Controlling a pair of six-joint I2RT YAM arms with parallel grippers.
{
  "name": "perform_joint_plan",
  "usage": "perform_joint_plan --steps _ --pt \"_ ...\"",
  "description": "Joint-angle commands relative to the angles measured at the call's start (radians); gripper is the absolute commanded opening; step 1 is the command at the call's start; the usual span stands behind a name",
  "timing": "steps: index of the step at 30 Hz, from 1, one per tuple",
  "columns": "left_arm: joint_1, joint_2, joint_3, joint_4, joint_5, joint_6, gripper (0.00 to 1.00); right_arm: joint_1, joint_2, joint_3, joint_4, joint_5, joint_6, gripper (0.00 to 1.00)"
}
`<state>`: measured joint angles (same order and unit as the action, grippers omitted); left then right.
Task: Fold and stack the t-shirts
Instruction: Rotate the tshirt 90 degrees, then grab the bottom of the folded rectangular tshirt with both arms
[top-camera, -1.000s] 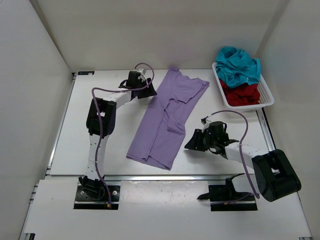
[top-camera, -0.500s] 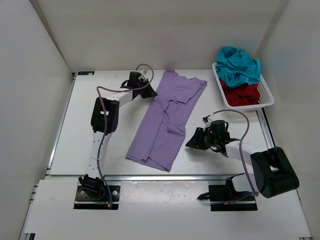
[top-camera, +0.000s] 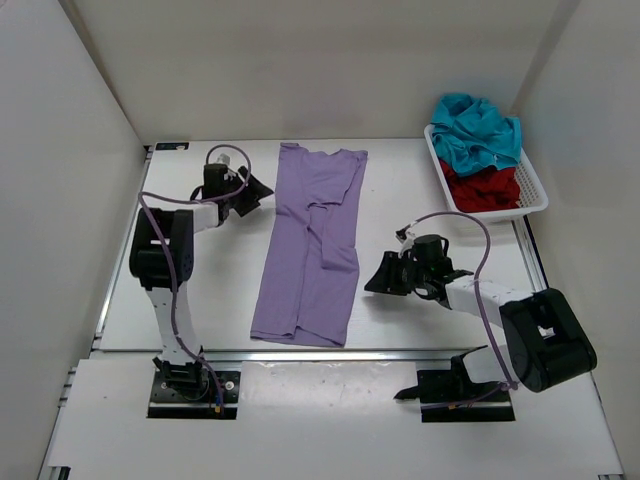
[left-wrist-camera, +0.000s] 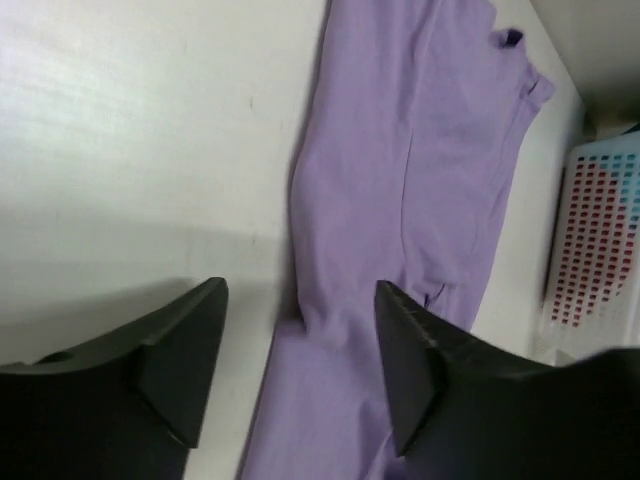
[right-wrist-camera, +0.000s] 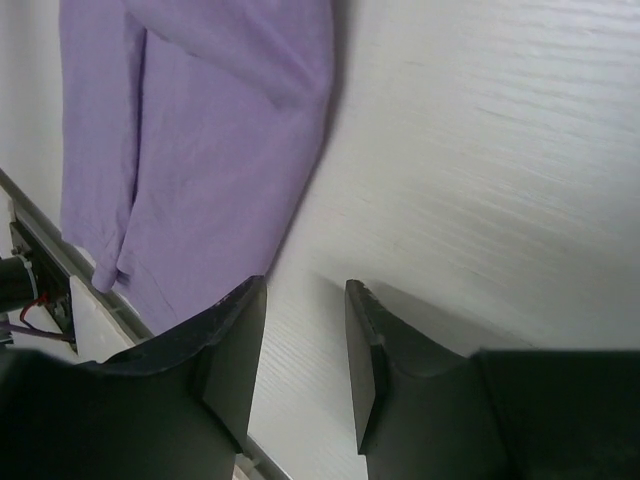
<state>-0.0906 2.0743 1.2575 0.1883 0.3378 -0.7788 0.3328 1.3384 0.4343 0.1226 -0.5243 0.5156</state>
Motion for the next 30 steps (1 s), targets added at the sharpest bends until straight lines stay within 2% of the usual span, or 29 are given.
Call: perform_joint_plan --steps 1,3,6,9,13,16,18,21,23,27,30 --pt "-0.038 -0.198 -0.148 -0.029 -0.034 0.035 0.69 0.034 0.013 0.057 0.009 0.066 -0.022 0.36" --pt "-0.057 -0.296 -0.266 -0.059 -0.063 0.061 0.49 0.031 0.042 0.072 0.047 0.067 0.003 0.36" --pt "-0.095 -0.457 -0.471 -0.108 -0.115 0.115 0.41 0.034 0.100 0.095 0.115 0.006 0.027 0.37" --pt "-0.165 -0.618 -0.634 -0.251 -0.189 0.196 0.40 0.081 0.093 0.096 0.079 -0.003 0.023 0.36" --pt "-0.225 -0.880 -0.814 -0.380 -0.246 0.207 0.41 0.201 -0.019 0.021 0.000 0.095 0.050 0.38" --pt "-0.181 -1.035 -0.860 -0.507 -0.249 0.225 0.33 0.277 -0.089 -0.017 -0.053 0.145 0.090 0.38" --pt "-0.167 -1.102 -0.877 -0.584 -0.234 0.242 0.32 0.325 -0.120 -0.026 -0.090 0.191 0.107 0.38" --pt "-0.270 -1.113 -0.869 -0.631 -0.264 0.211 0.29 0.385 -0.150 -0.045 -0.121 0.225 0.147 0.39" --pt "-0.325 -1.071 -0.860 -0.644 -0.281 0.213 0.32 0.416 -0.160 -0.042 -0.148 0.245 0.170 0.39" --pt "-0.302 -1.054 -0.876 -0.648 -0.204 0.216 0.40 0.466 -0.140 -0.055 -0.133 0.218 0.216 0.40" --pt "-0.322 -1.051 -0.865 -0.696 -0.192 0.204 0.54 0.508 -0.105 -0.043 -0.127 0.215 0.239 0.39"
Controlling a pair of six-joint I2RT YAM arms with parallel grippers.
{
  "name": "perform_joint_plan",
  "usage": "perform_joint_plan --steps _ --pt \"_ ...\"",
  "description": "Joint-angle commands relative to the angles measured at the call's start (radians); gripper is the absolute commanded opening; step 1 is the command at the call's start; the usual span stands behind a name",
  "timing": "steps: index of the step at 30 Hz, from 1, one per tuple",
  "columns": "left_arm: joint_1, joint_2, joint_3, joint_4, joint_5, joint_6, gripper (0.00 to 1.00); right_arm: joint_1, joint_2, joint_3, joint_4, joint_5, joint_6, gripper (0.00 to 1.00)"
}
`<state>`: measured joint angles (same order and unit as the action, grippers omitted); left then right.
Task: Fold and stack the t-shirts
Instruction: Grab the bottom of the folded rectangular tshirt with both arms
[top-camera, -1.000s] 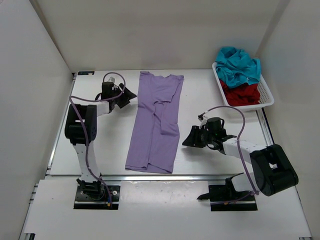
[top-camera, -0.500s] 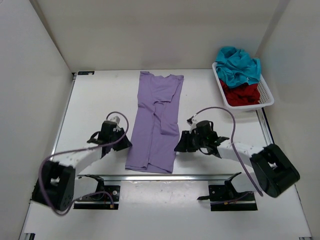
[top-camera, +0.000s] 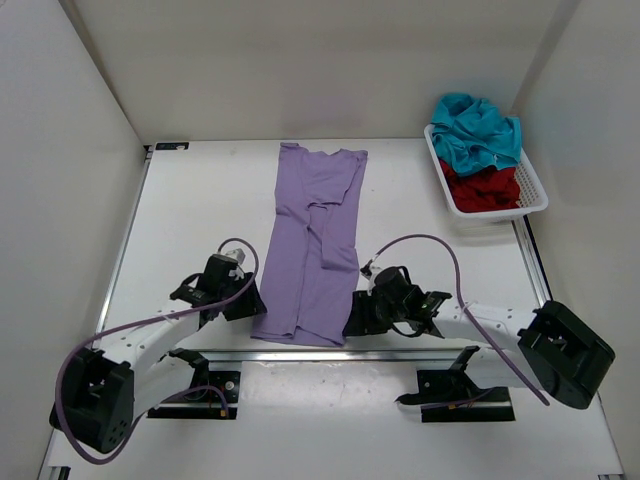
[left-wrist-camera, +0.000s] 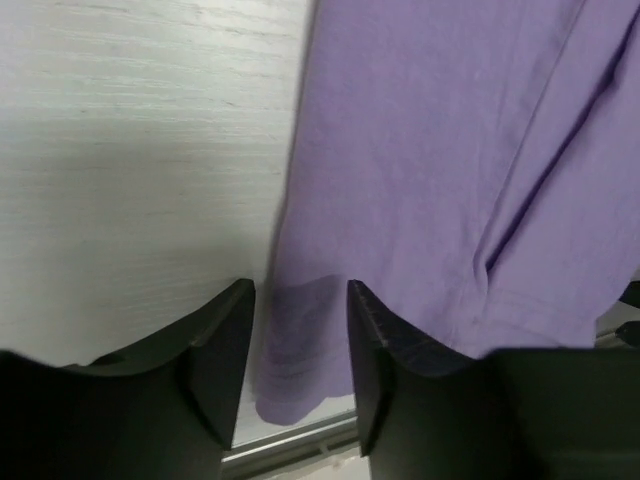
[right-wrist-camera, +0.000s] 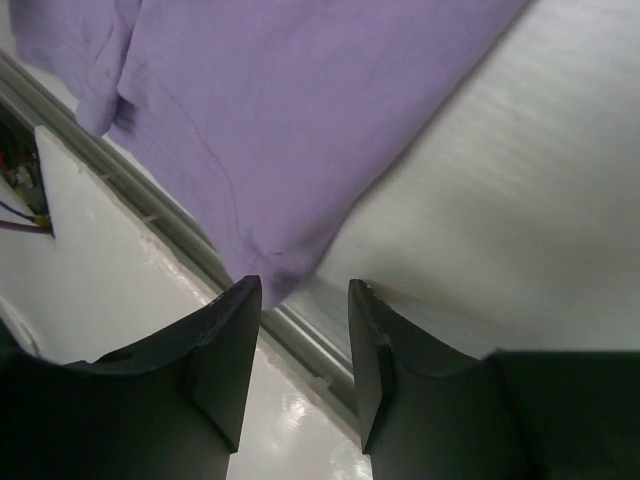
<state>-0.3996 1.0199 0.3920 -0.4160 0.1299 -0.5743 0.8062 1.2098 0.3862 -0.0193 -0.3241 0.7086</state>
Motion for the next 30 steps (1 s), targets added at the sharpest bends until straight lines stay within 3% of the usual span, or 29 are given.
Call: perform_joint_plan --steps 1,4,8,17,19,20,21,24,30 --pt "-0.022 0.002 0.002 -0.092 0.016 -0.015 0.57 0.040 0.033 0.009 0.010 0.008 0.052 0.39" --pt "-0.036 -0.033 -0.013 -0.116 0.039 -0.053 0.62 0.048 0.057 0.006 0.056 -0.023 0.074 0.37" --pt "0.031 -0.085 -0.053 -0.164 0.118 -0.049 0.53 0.077 0.086 0.020 0.068 -0.024 0.084 0.34" --pt "-0.007 -0.057 -0.081 -0.175 0.192 -0.078 0.52 0.091 0.120 0.030 0.084 -0.053 0.097 0.27" --pt "-0.019 -0.049 -0.081 -0.165 0.194 -0.073 0.46 0.088 0.122 0.025 0.081 -0.047 0.098 0.19" --pt "-0.018 -0.055 -0.076 -0.167 0.201 -0.072 0.38 0.085 0.117 0.023 0.081 -0.046 0.098 0.15" --pt "-0.022 -0.053 -0.079 -0.164 0.208 -0.070 0.24 0.091 0.106 0.014 0.075 -0.044 0.104 0.10" --pt "-0.012 -0.064 -0.058 -0.181 0.224 -0.062 0.01 0.099 0.077 0.017 0.064 -0.023 0.106 0.00" --pt "0.001 -0.099 0.082 -0.245 0.266 -0.028 0.00 0.116 -0.075 0.051 -0.111 0.016 0.104 0.00"
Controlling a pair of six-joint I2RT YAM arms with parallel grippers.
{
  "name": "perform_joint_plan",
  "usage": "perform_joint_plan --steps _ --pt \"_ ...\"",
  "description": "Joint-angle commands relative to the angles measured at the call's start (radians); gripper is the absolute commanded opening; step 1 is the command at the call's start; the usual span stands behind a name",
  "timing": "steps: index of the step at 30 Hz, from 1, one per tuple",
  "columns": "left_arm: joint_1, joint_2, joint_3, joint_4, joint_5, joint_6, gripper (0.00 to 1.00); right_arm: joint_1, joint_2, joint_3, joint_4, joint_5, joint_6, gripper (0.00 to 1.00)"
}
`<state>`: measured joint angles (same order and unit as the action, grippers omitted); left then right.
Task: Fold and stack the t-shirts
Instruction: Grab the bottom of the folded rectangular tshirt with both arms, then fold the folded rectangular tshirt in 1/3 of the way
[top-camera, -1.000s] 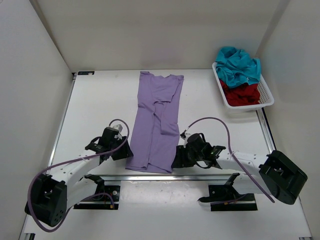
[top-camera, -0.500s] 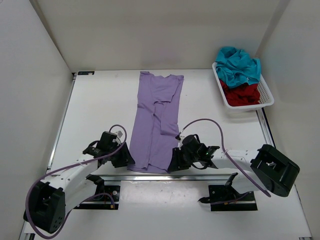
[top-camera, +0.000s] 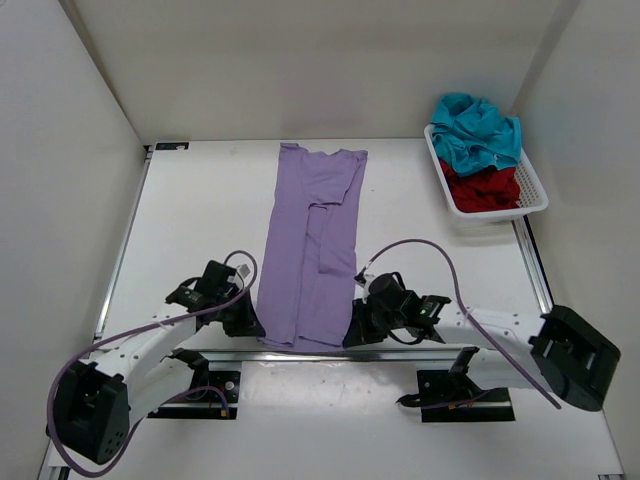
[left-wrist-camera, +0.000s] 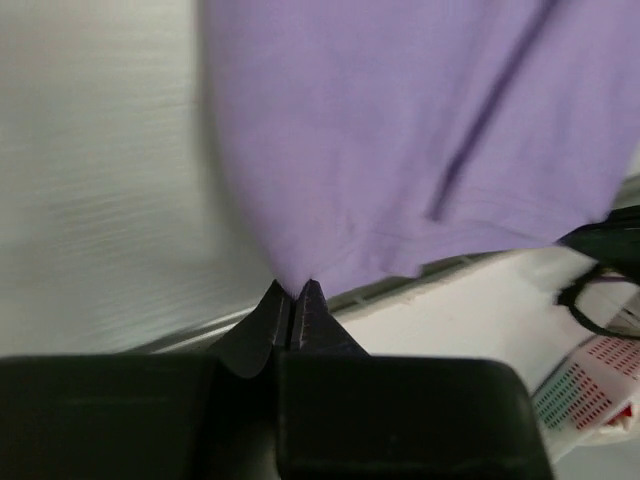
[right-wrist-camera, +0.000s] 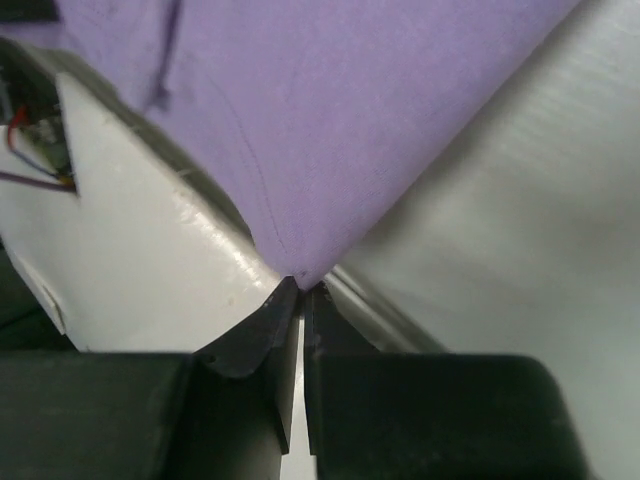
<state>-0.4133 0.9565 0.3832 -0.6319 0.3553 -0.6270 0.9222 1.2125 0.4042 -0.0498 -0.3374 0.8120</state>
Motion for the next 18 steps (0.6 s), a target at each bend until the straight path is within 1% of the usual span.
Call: perform_joint_plan --steps 1,4,6,7,8,9,10,11,13,14,15,16,18 --pt "0.021 -0.039 0.127 -0.019 0.051 0.023 0.00 -0.012 -0.112 0.044 -0.109 0.023 0.001 0.00" --pt "0.077 -0.050 0.195 0.067 0.111 -0.023 0.00 -0.069 -0.157 0.106 -0.169 0.023 -0.052 0.00" --pt "0.108 -0.045 0.221 0.173 0.137 -0.072 0.00 -0.147 -0.160 0.149 -0.190 0.006 -0.101 0.00" --pt "0.132 -0.039 0.233 0.195 0.143 -0.086 0.00 -0.198 -0.148 0.172 -0.196 -0.018 -0.138 0.00" --pt "0.154 -0.021 0.233 0.255 0.146 -0.120 0.00 -0.221 -0.133 0.189 -0.208 -0.032 -0.155 0.00" --pt "0.151 -0.007 0.244 0.315 0.148 -0.144 0.00 -0.265 -0.117 0.224 -0.209 -0.037 -0.196 0.00" --pt "0.154 0.019 0.255 0.337 0.133 -0.154 0.00 -0.317 -0.093 0.261 -0.212 -0.054 -0.235 0.00" --pt "0.157 0.060 0.264 0.394 0.105 -0.177 0.00 -0.338 -0.062 0.304 -0.214 -0.061 -0.252 0.00" --pt "0.157 0.112 0.279 0.524 0.052 -0.229 0.00 -0.429 -0.001 0.376 -0.223 -0.067 -0.318 0.00" --pt "0.154 0.166 0.301 0.546 0.022 -0.240 0.00 -0.443 0.037 0.422 -0.228 -0.078 -0.347 0.00" --pt "0.151 0.216 0.333 0.592 0.007 -0.255 0.00 -0.476 0.077 0.445 -0.225 -0.052 -0.359 0.00" --pt "0.151 0.258 0.350 0.619 -0.002 -0.257 0.00 -0.517 0.102 0.491 -0.229 -0.061 -0.375 0.00" --pt "0.149 0.387 0.442 0.656 -0.029 -0.254 0.00 -0.563 0.200 0.570 -0.202 -0.098 -0.393 0.00"
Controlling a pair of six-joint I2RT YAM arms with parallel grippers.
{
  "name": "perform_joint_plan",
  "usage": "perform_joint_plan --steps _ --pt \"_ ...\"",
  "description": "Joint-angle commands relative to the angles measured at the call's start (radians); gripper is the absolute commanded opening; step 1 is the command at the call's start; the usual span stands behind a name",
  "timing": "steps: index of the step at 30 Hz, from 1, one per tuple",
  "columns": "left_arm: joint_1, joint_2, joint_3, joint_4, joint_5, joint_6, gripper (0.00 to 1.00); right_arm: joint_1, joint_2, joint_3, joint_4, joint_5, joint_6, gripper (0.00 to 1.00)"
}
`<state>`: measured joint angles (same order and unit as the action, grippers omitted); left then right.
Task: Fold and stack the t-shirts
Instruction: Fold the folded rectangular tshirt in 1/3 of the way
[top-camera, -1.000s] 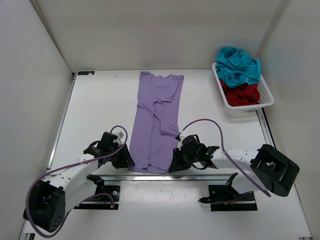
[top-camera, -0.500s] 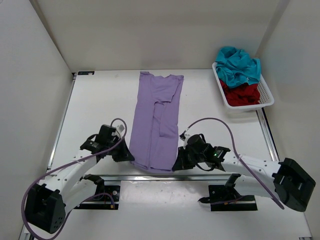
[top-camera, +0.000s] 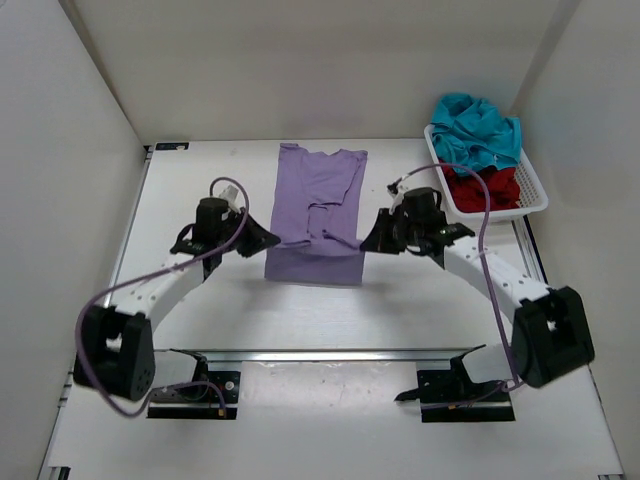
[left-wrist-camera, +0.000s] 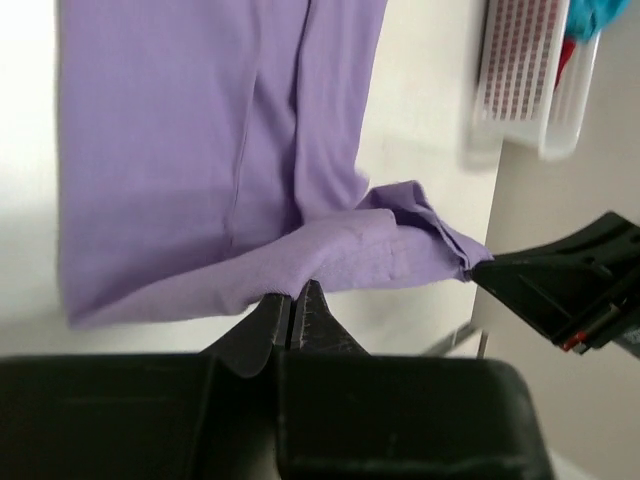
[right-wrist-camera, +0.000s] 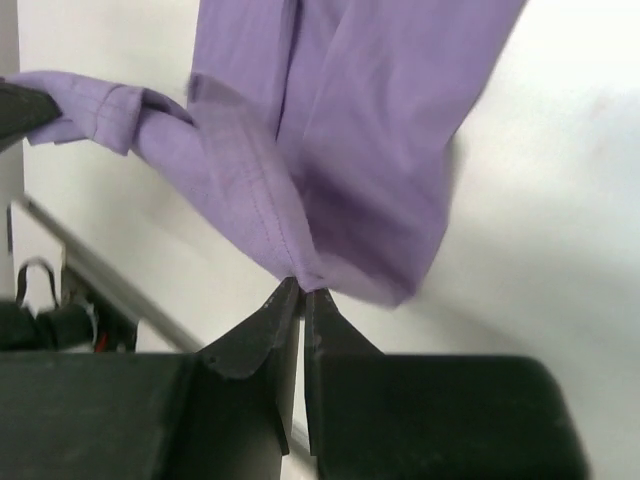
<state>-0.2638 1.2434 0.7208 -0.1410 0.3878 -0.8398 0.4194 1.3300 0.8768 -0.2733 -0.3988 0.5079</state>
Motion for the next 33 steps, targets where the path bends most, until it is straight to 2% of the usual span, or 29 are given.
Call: perform_joint_plan --steps 1,7,14,17,20,22,23,25,26,27,29,33 --pt "0.017 0.128 0.121 0.172 -0.067 -0.039 0.00 -0.086 0.099 0.119 0.029 -0.031 -0.094 0.00" --pt "0.043 0.425 0.350 0.187 -0.089 -0.041 0.00 -0.177 0.365 0.278 0.098 -0.130 -0.109 0.00" --pt "0.061 0.634 0.517 0.173 -0.095 -0.042 0.00 -0.206 0.575 0.471 0.103 -0.173 -0.112 0.00" --pt "0.069 0.744 0.626 0.141 -0.093 -0.035 0.00 -0.215 0.685 0.574 0.056 -0.178 -0.126 0.00" --pt "0.067 0.800 0.678 0.142 -0.092 -0.038 0.07 -0.215 0.765 0.663 0.005 -0.170 -0.140 0.00" --pt "0.081 0.823 0.681 0.127 -0.073 -0.050 0.20 -0.209 0.791 0.732 -0.041 -0.149 -0.155 0.02" --pt "0.081 0.826 0.683 0.126 -0.078 -0.061 0.23 -0.206 0.807 0.743 -0.050 -0.138 -0.164 0.03" --pt "0.093 0.815 0.666 0.168 -0.060 -0.076 0.37 -0.205 0.808 0.777 -0.066 -0.120 -0.166 0.09" --pt "0.098 0.802 0.657 0.184 -0.058 -0.082 0.41 -0.197 0.808 0.769 -0.072 -0.120 -0.166 0.14" --pt "0.097 0.786 0.649 0.185 -0.058 -0.084 0.42 -0.191 0.798 0.778 -0.075 -0.120 -0.166 0.17" --pt "0.103 0.714 0.573 0.208 -0.093 -0.094 0.38 -0.192 0.761 0.768 -0.096 -0.077 -0.175 0.27" --pt "0.066 0.565 0.381 0.336 -0.109 -0.116 0.35 -0.173 0.638 0.668 -0.089 0.038 -0.167 0.31"
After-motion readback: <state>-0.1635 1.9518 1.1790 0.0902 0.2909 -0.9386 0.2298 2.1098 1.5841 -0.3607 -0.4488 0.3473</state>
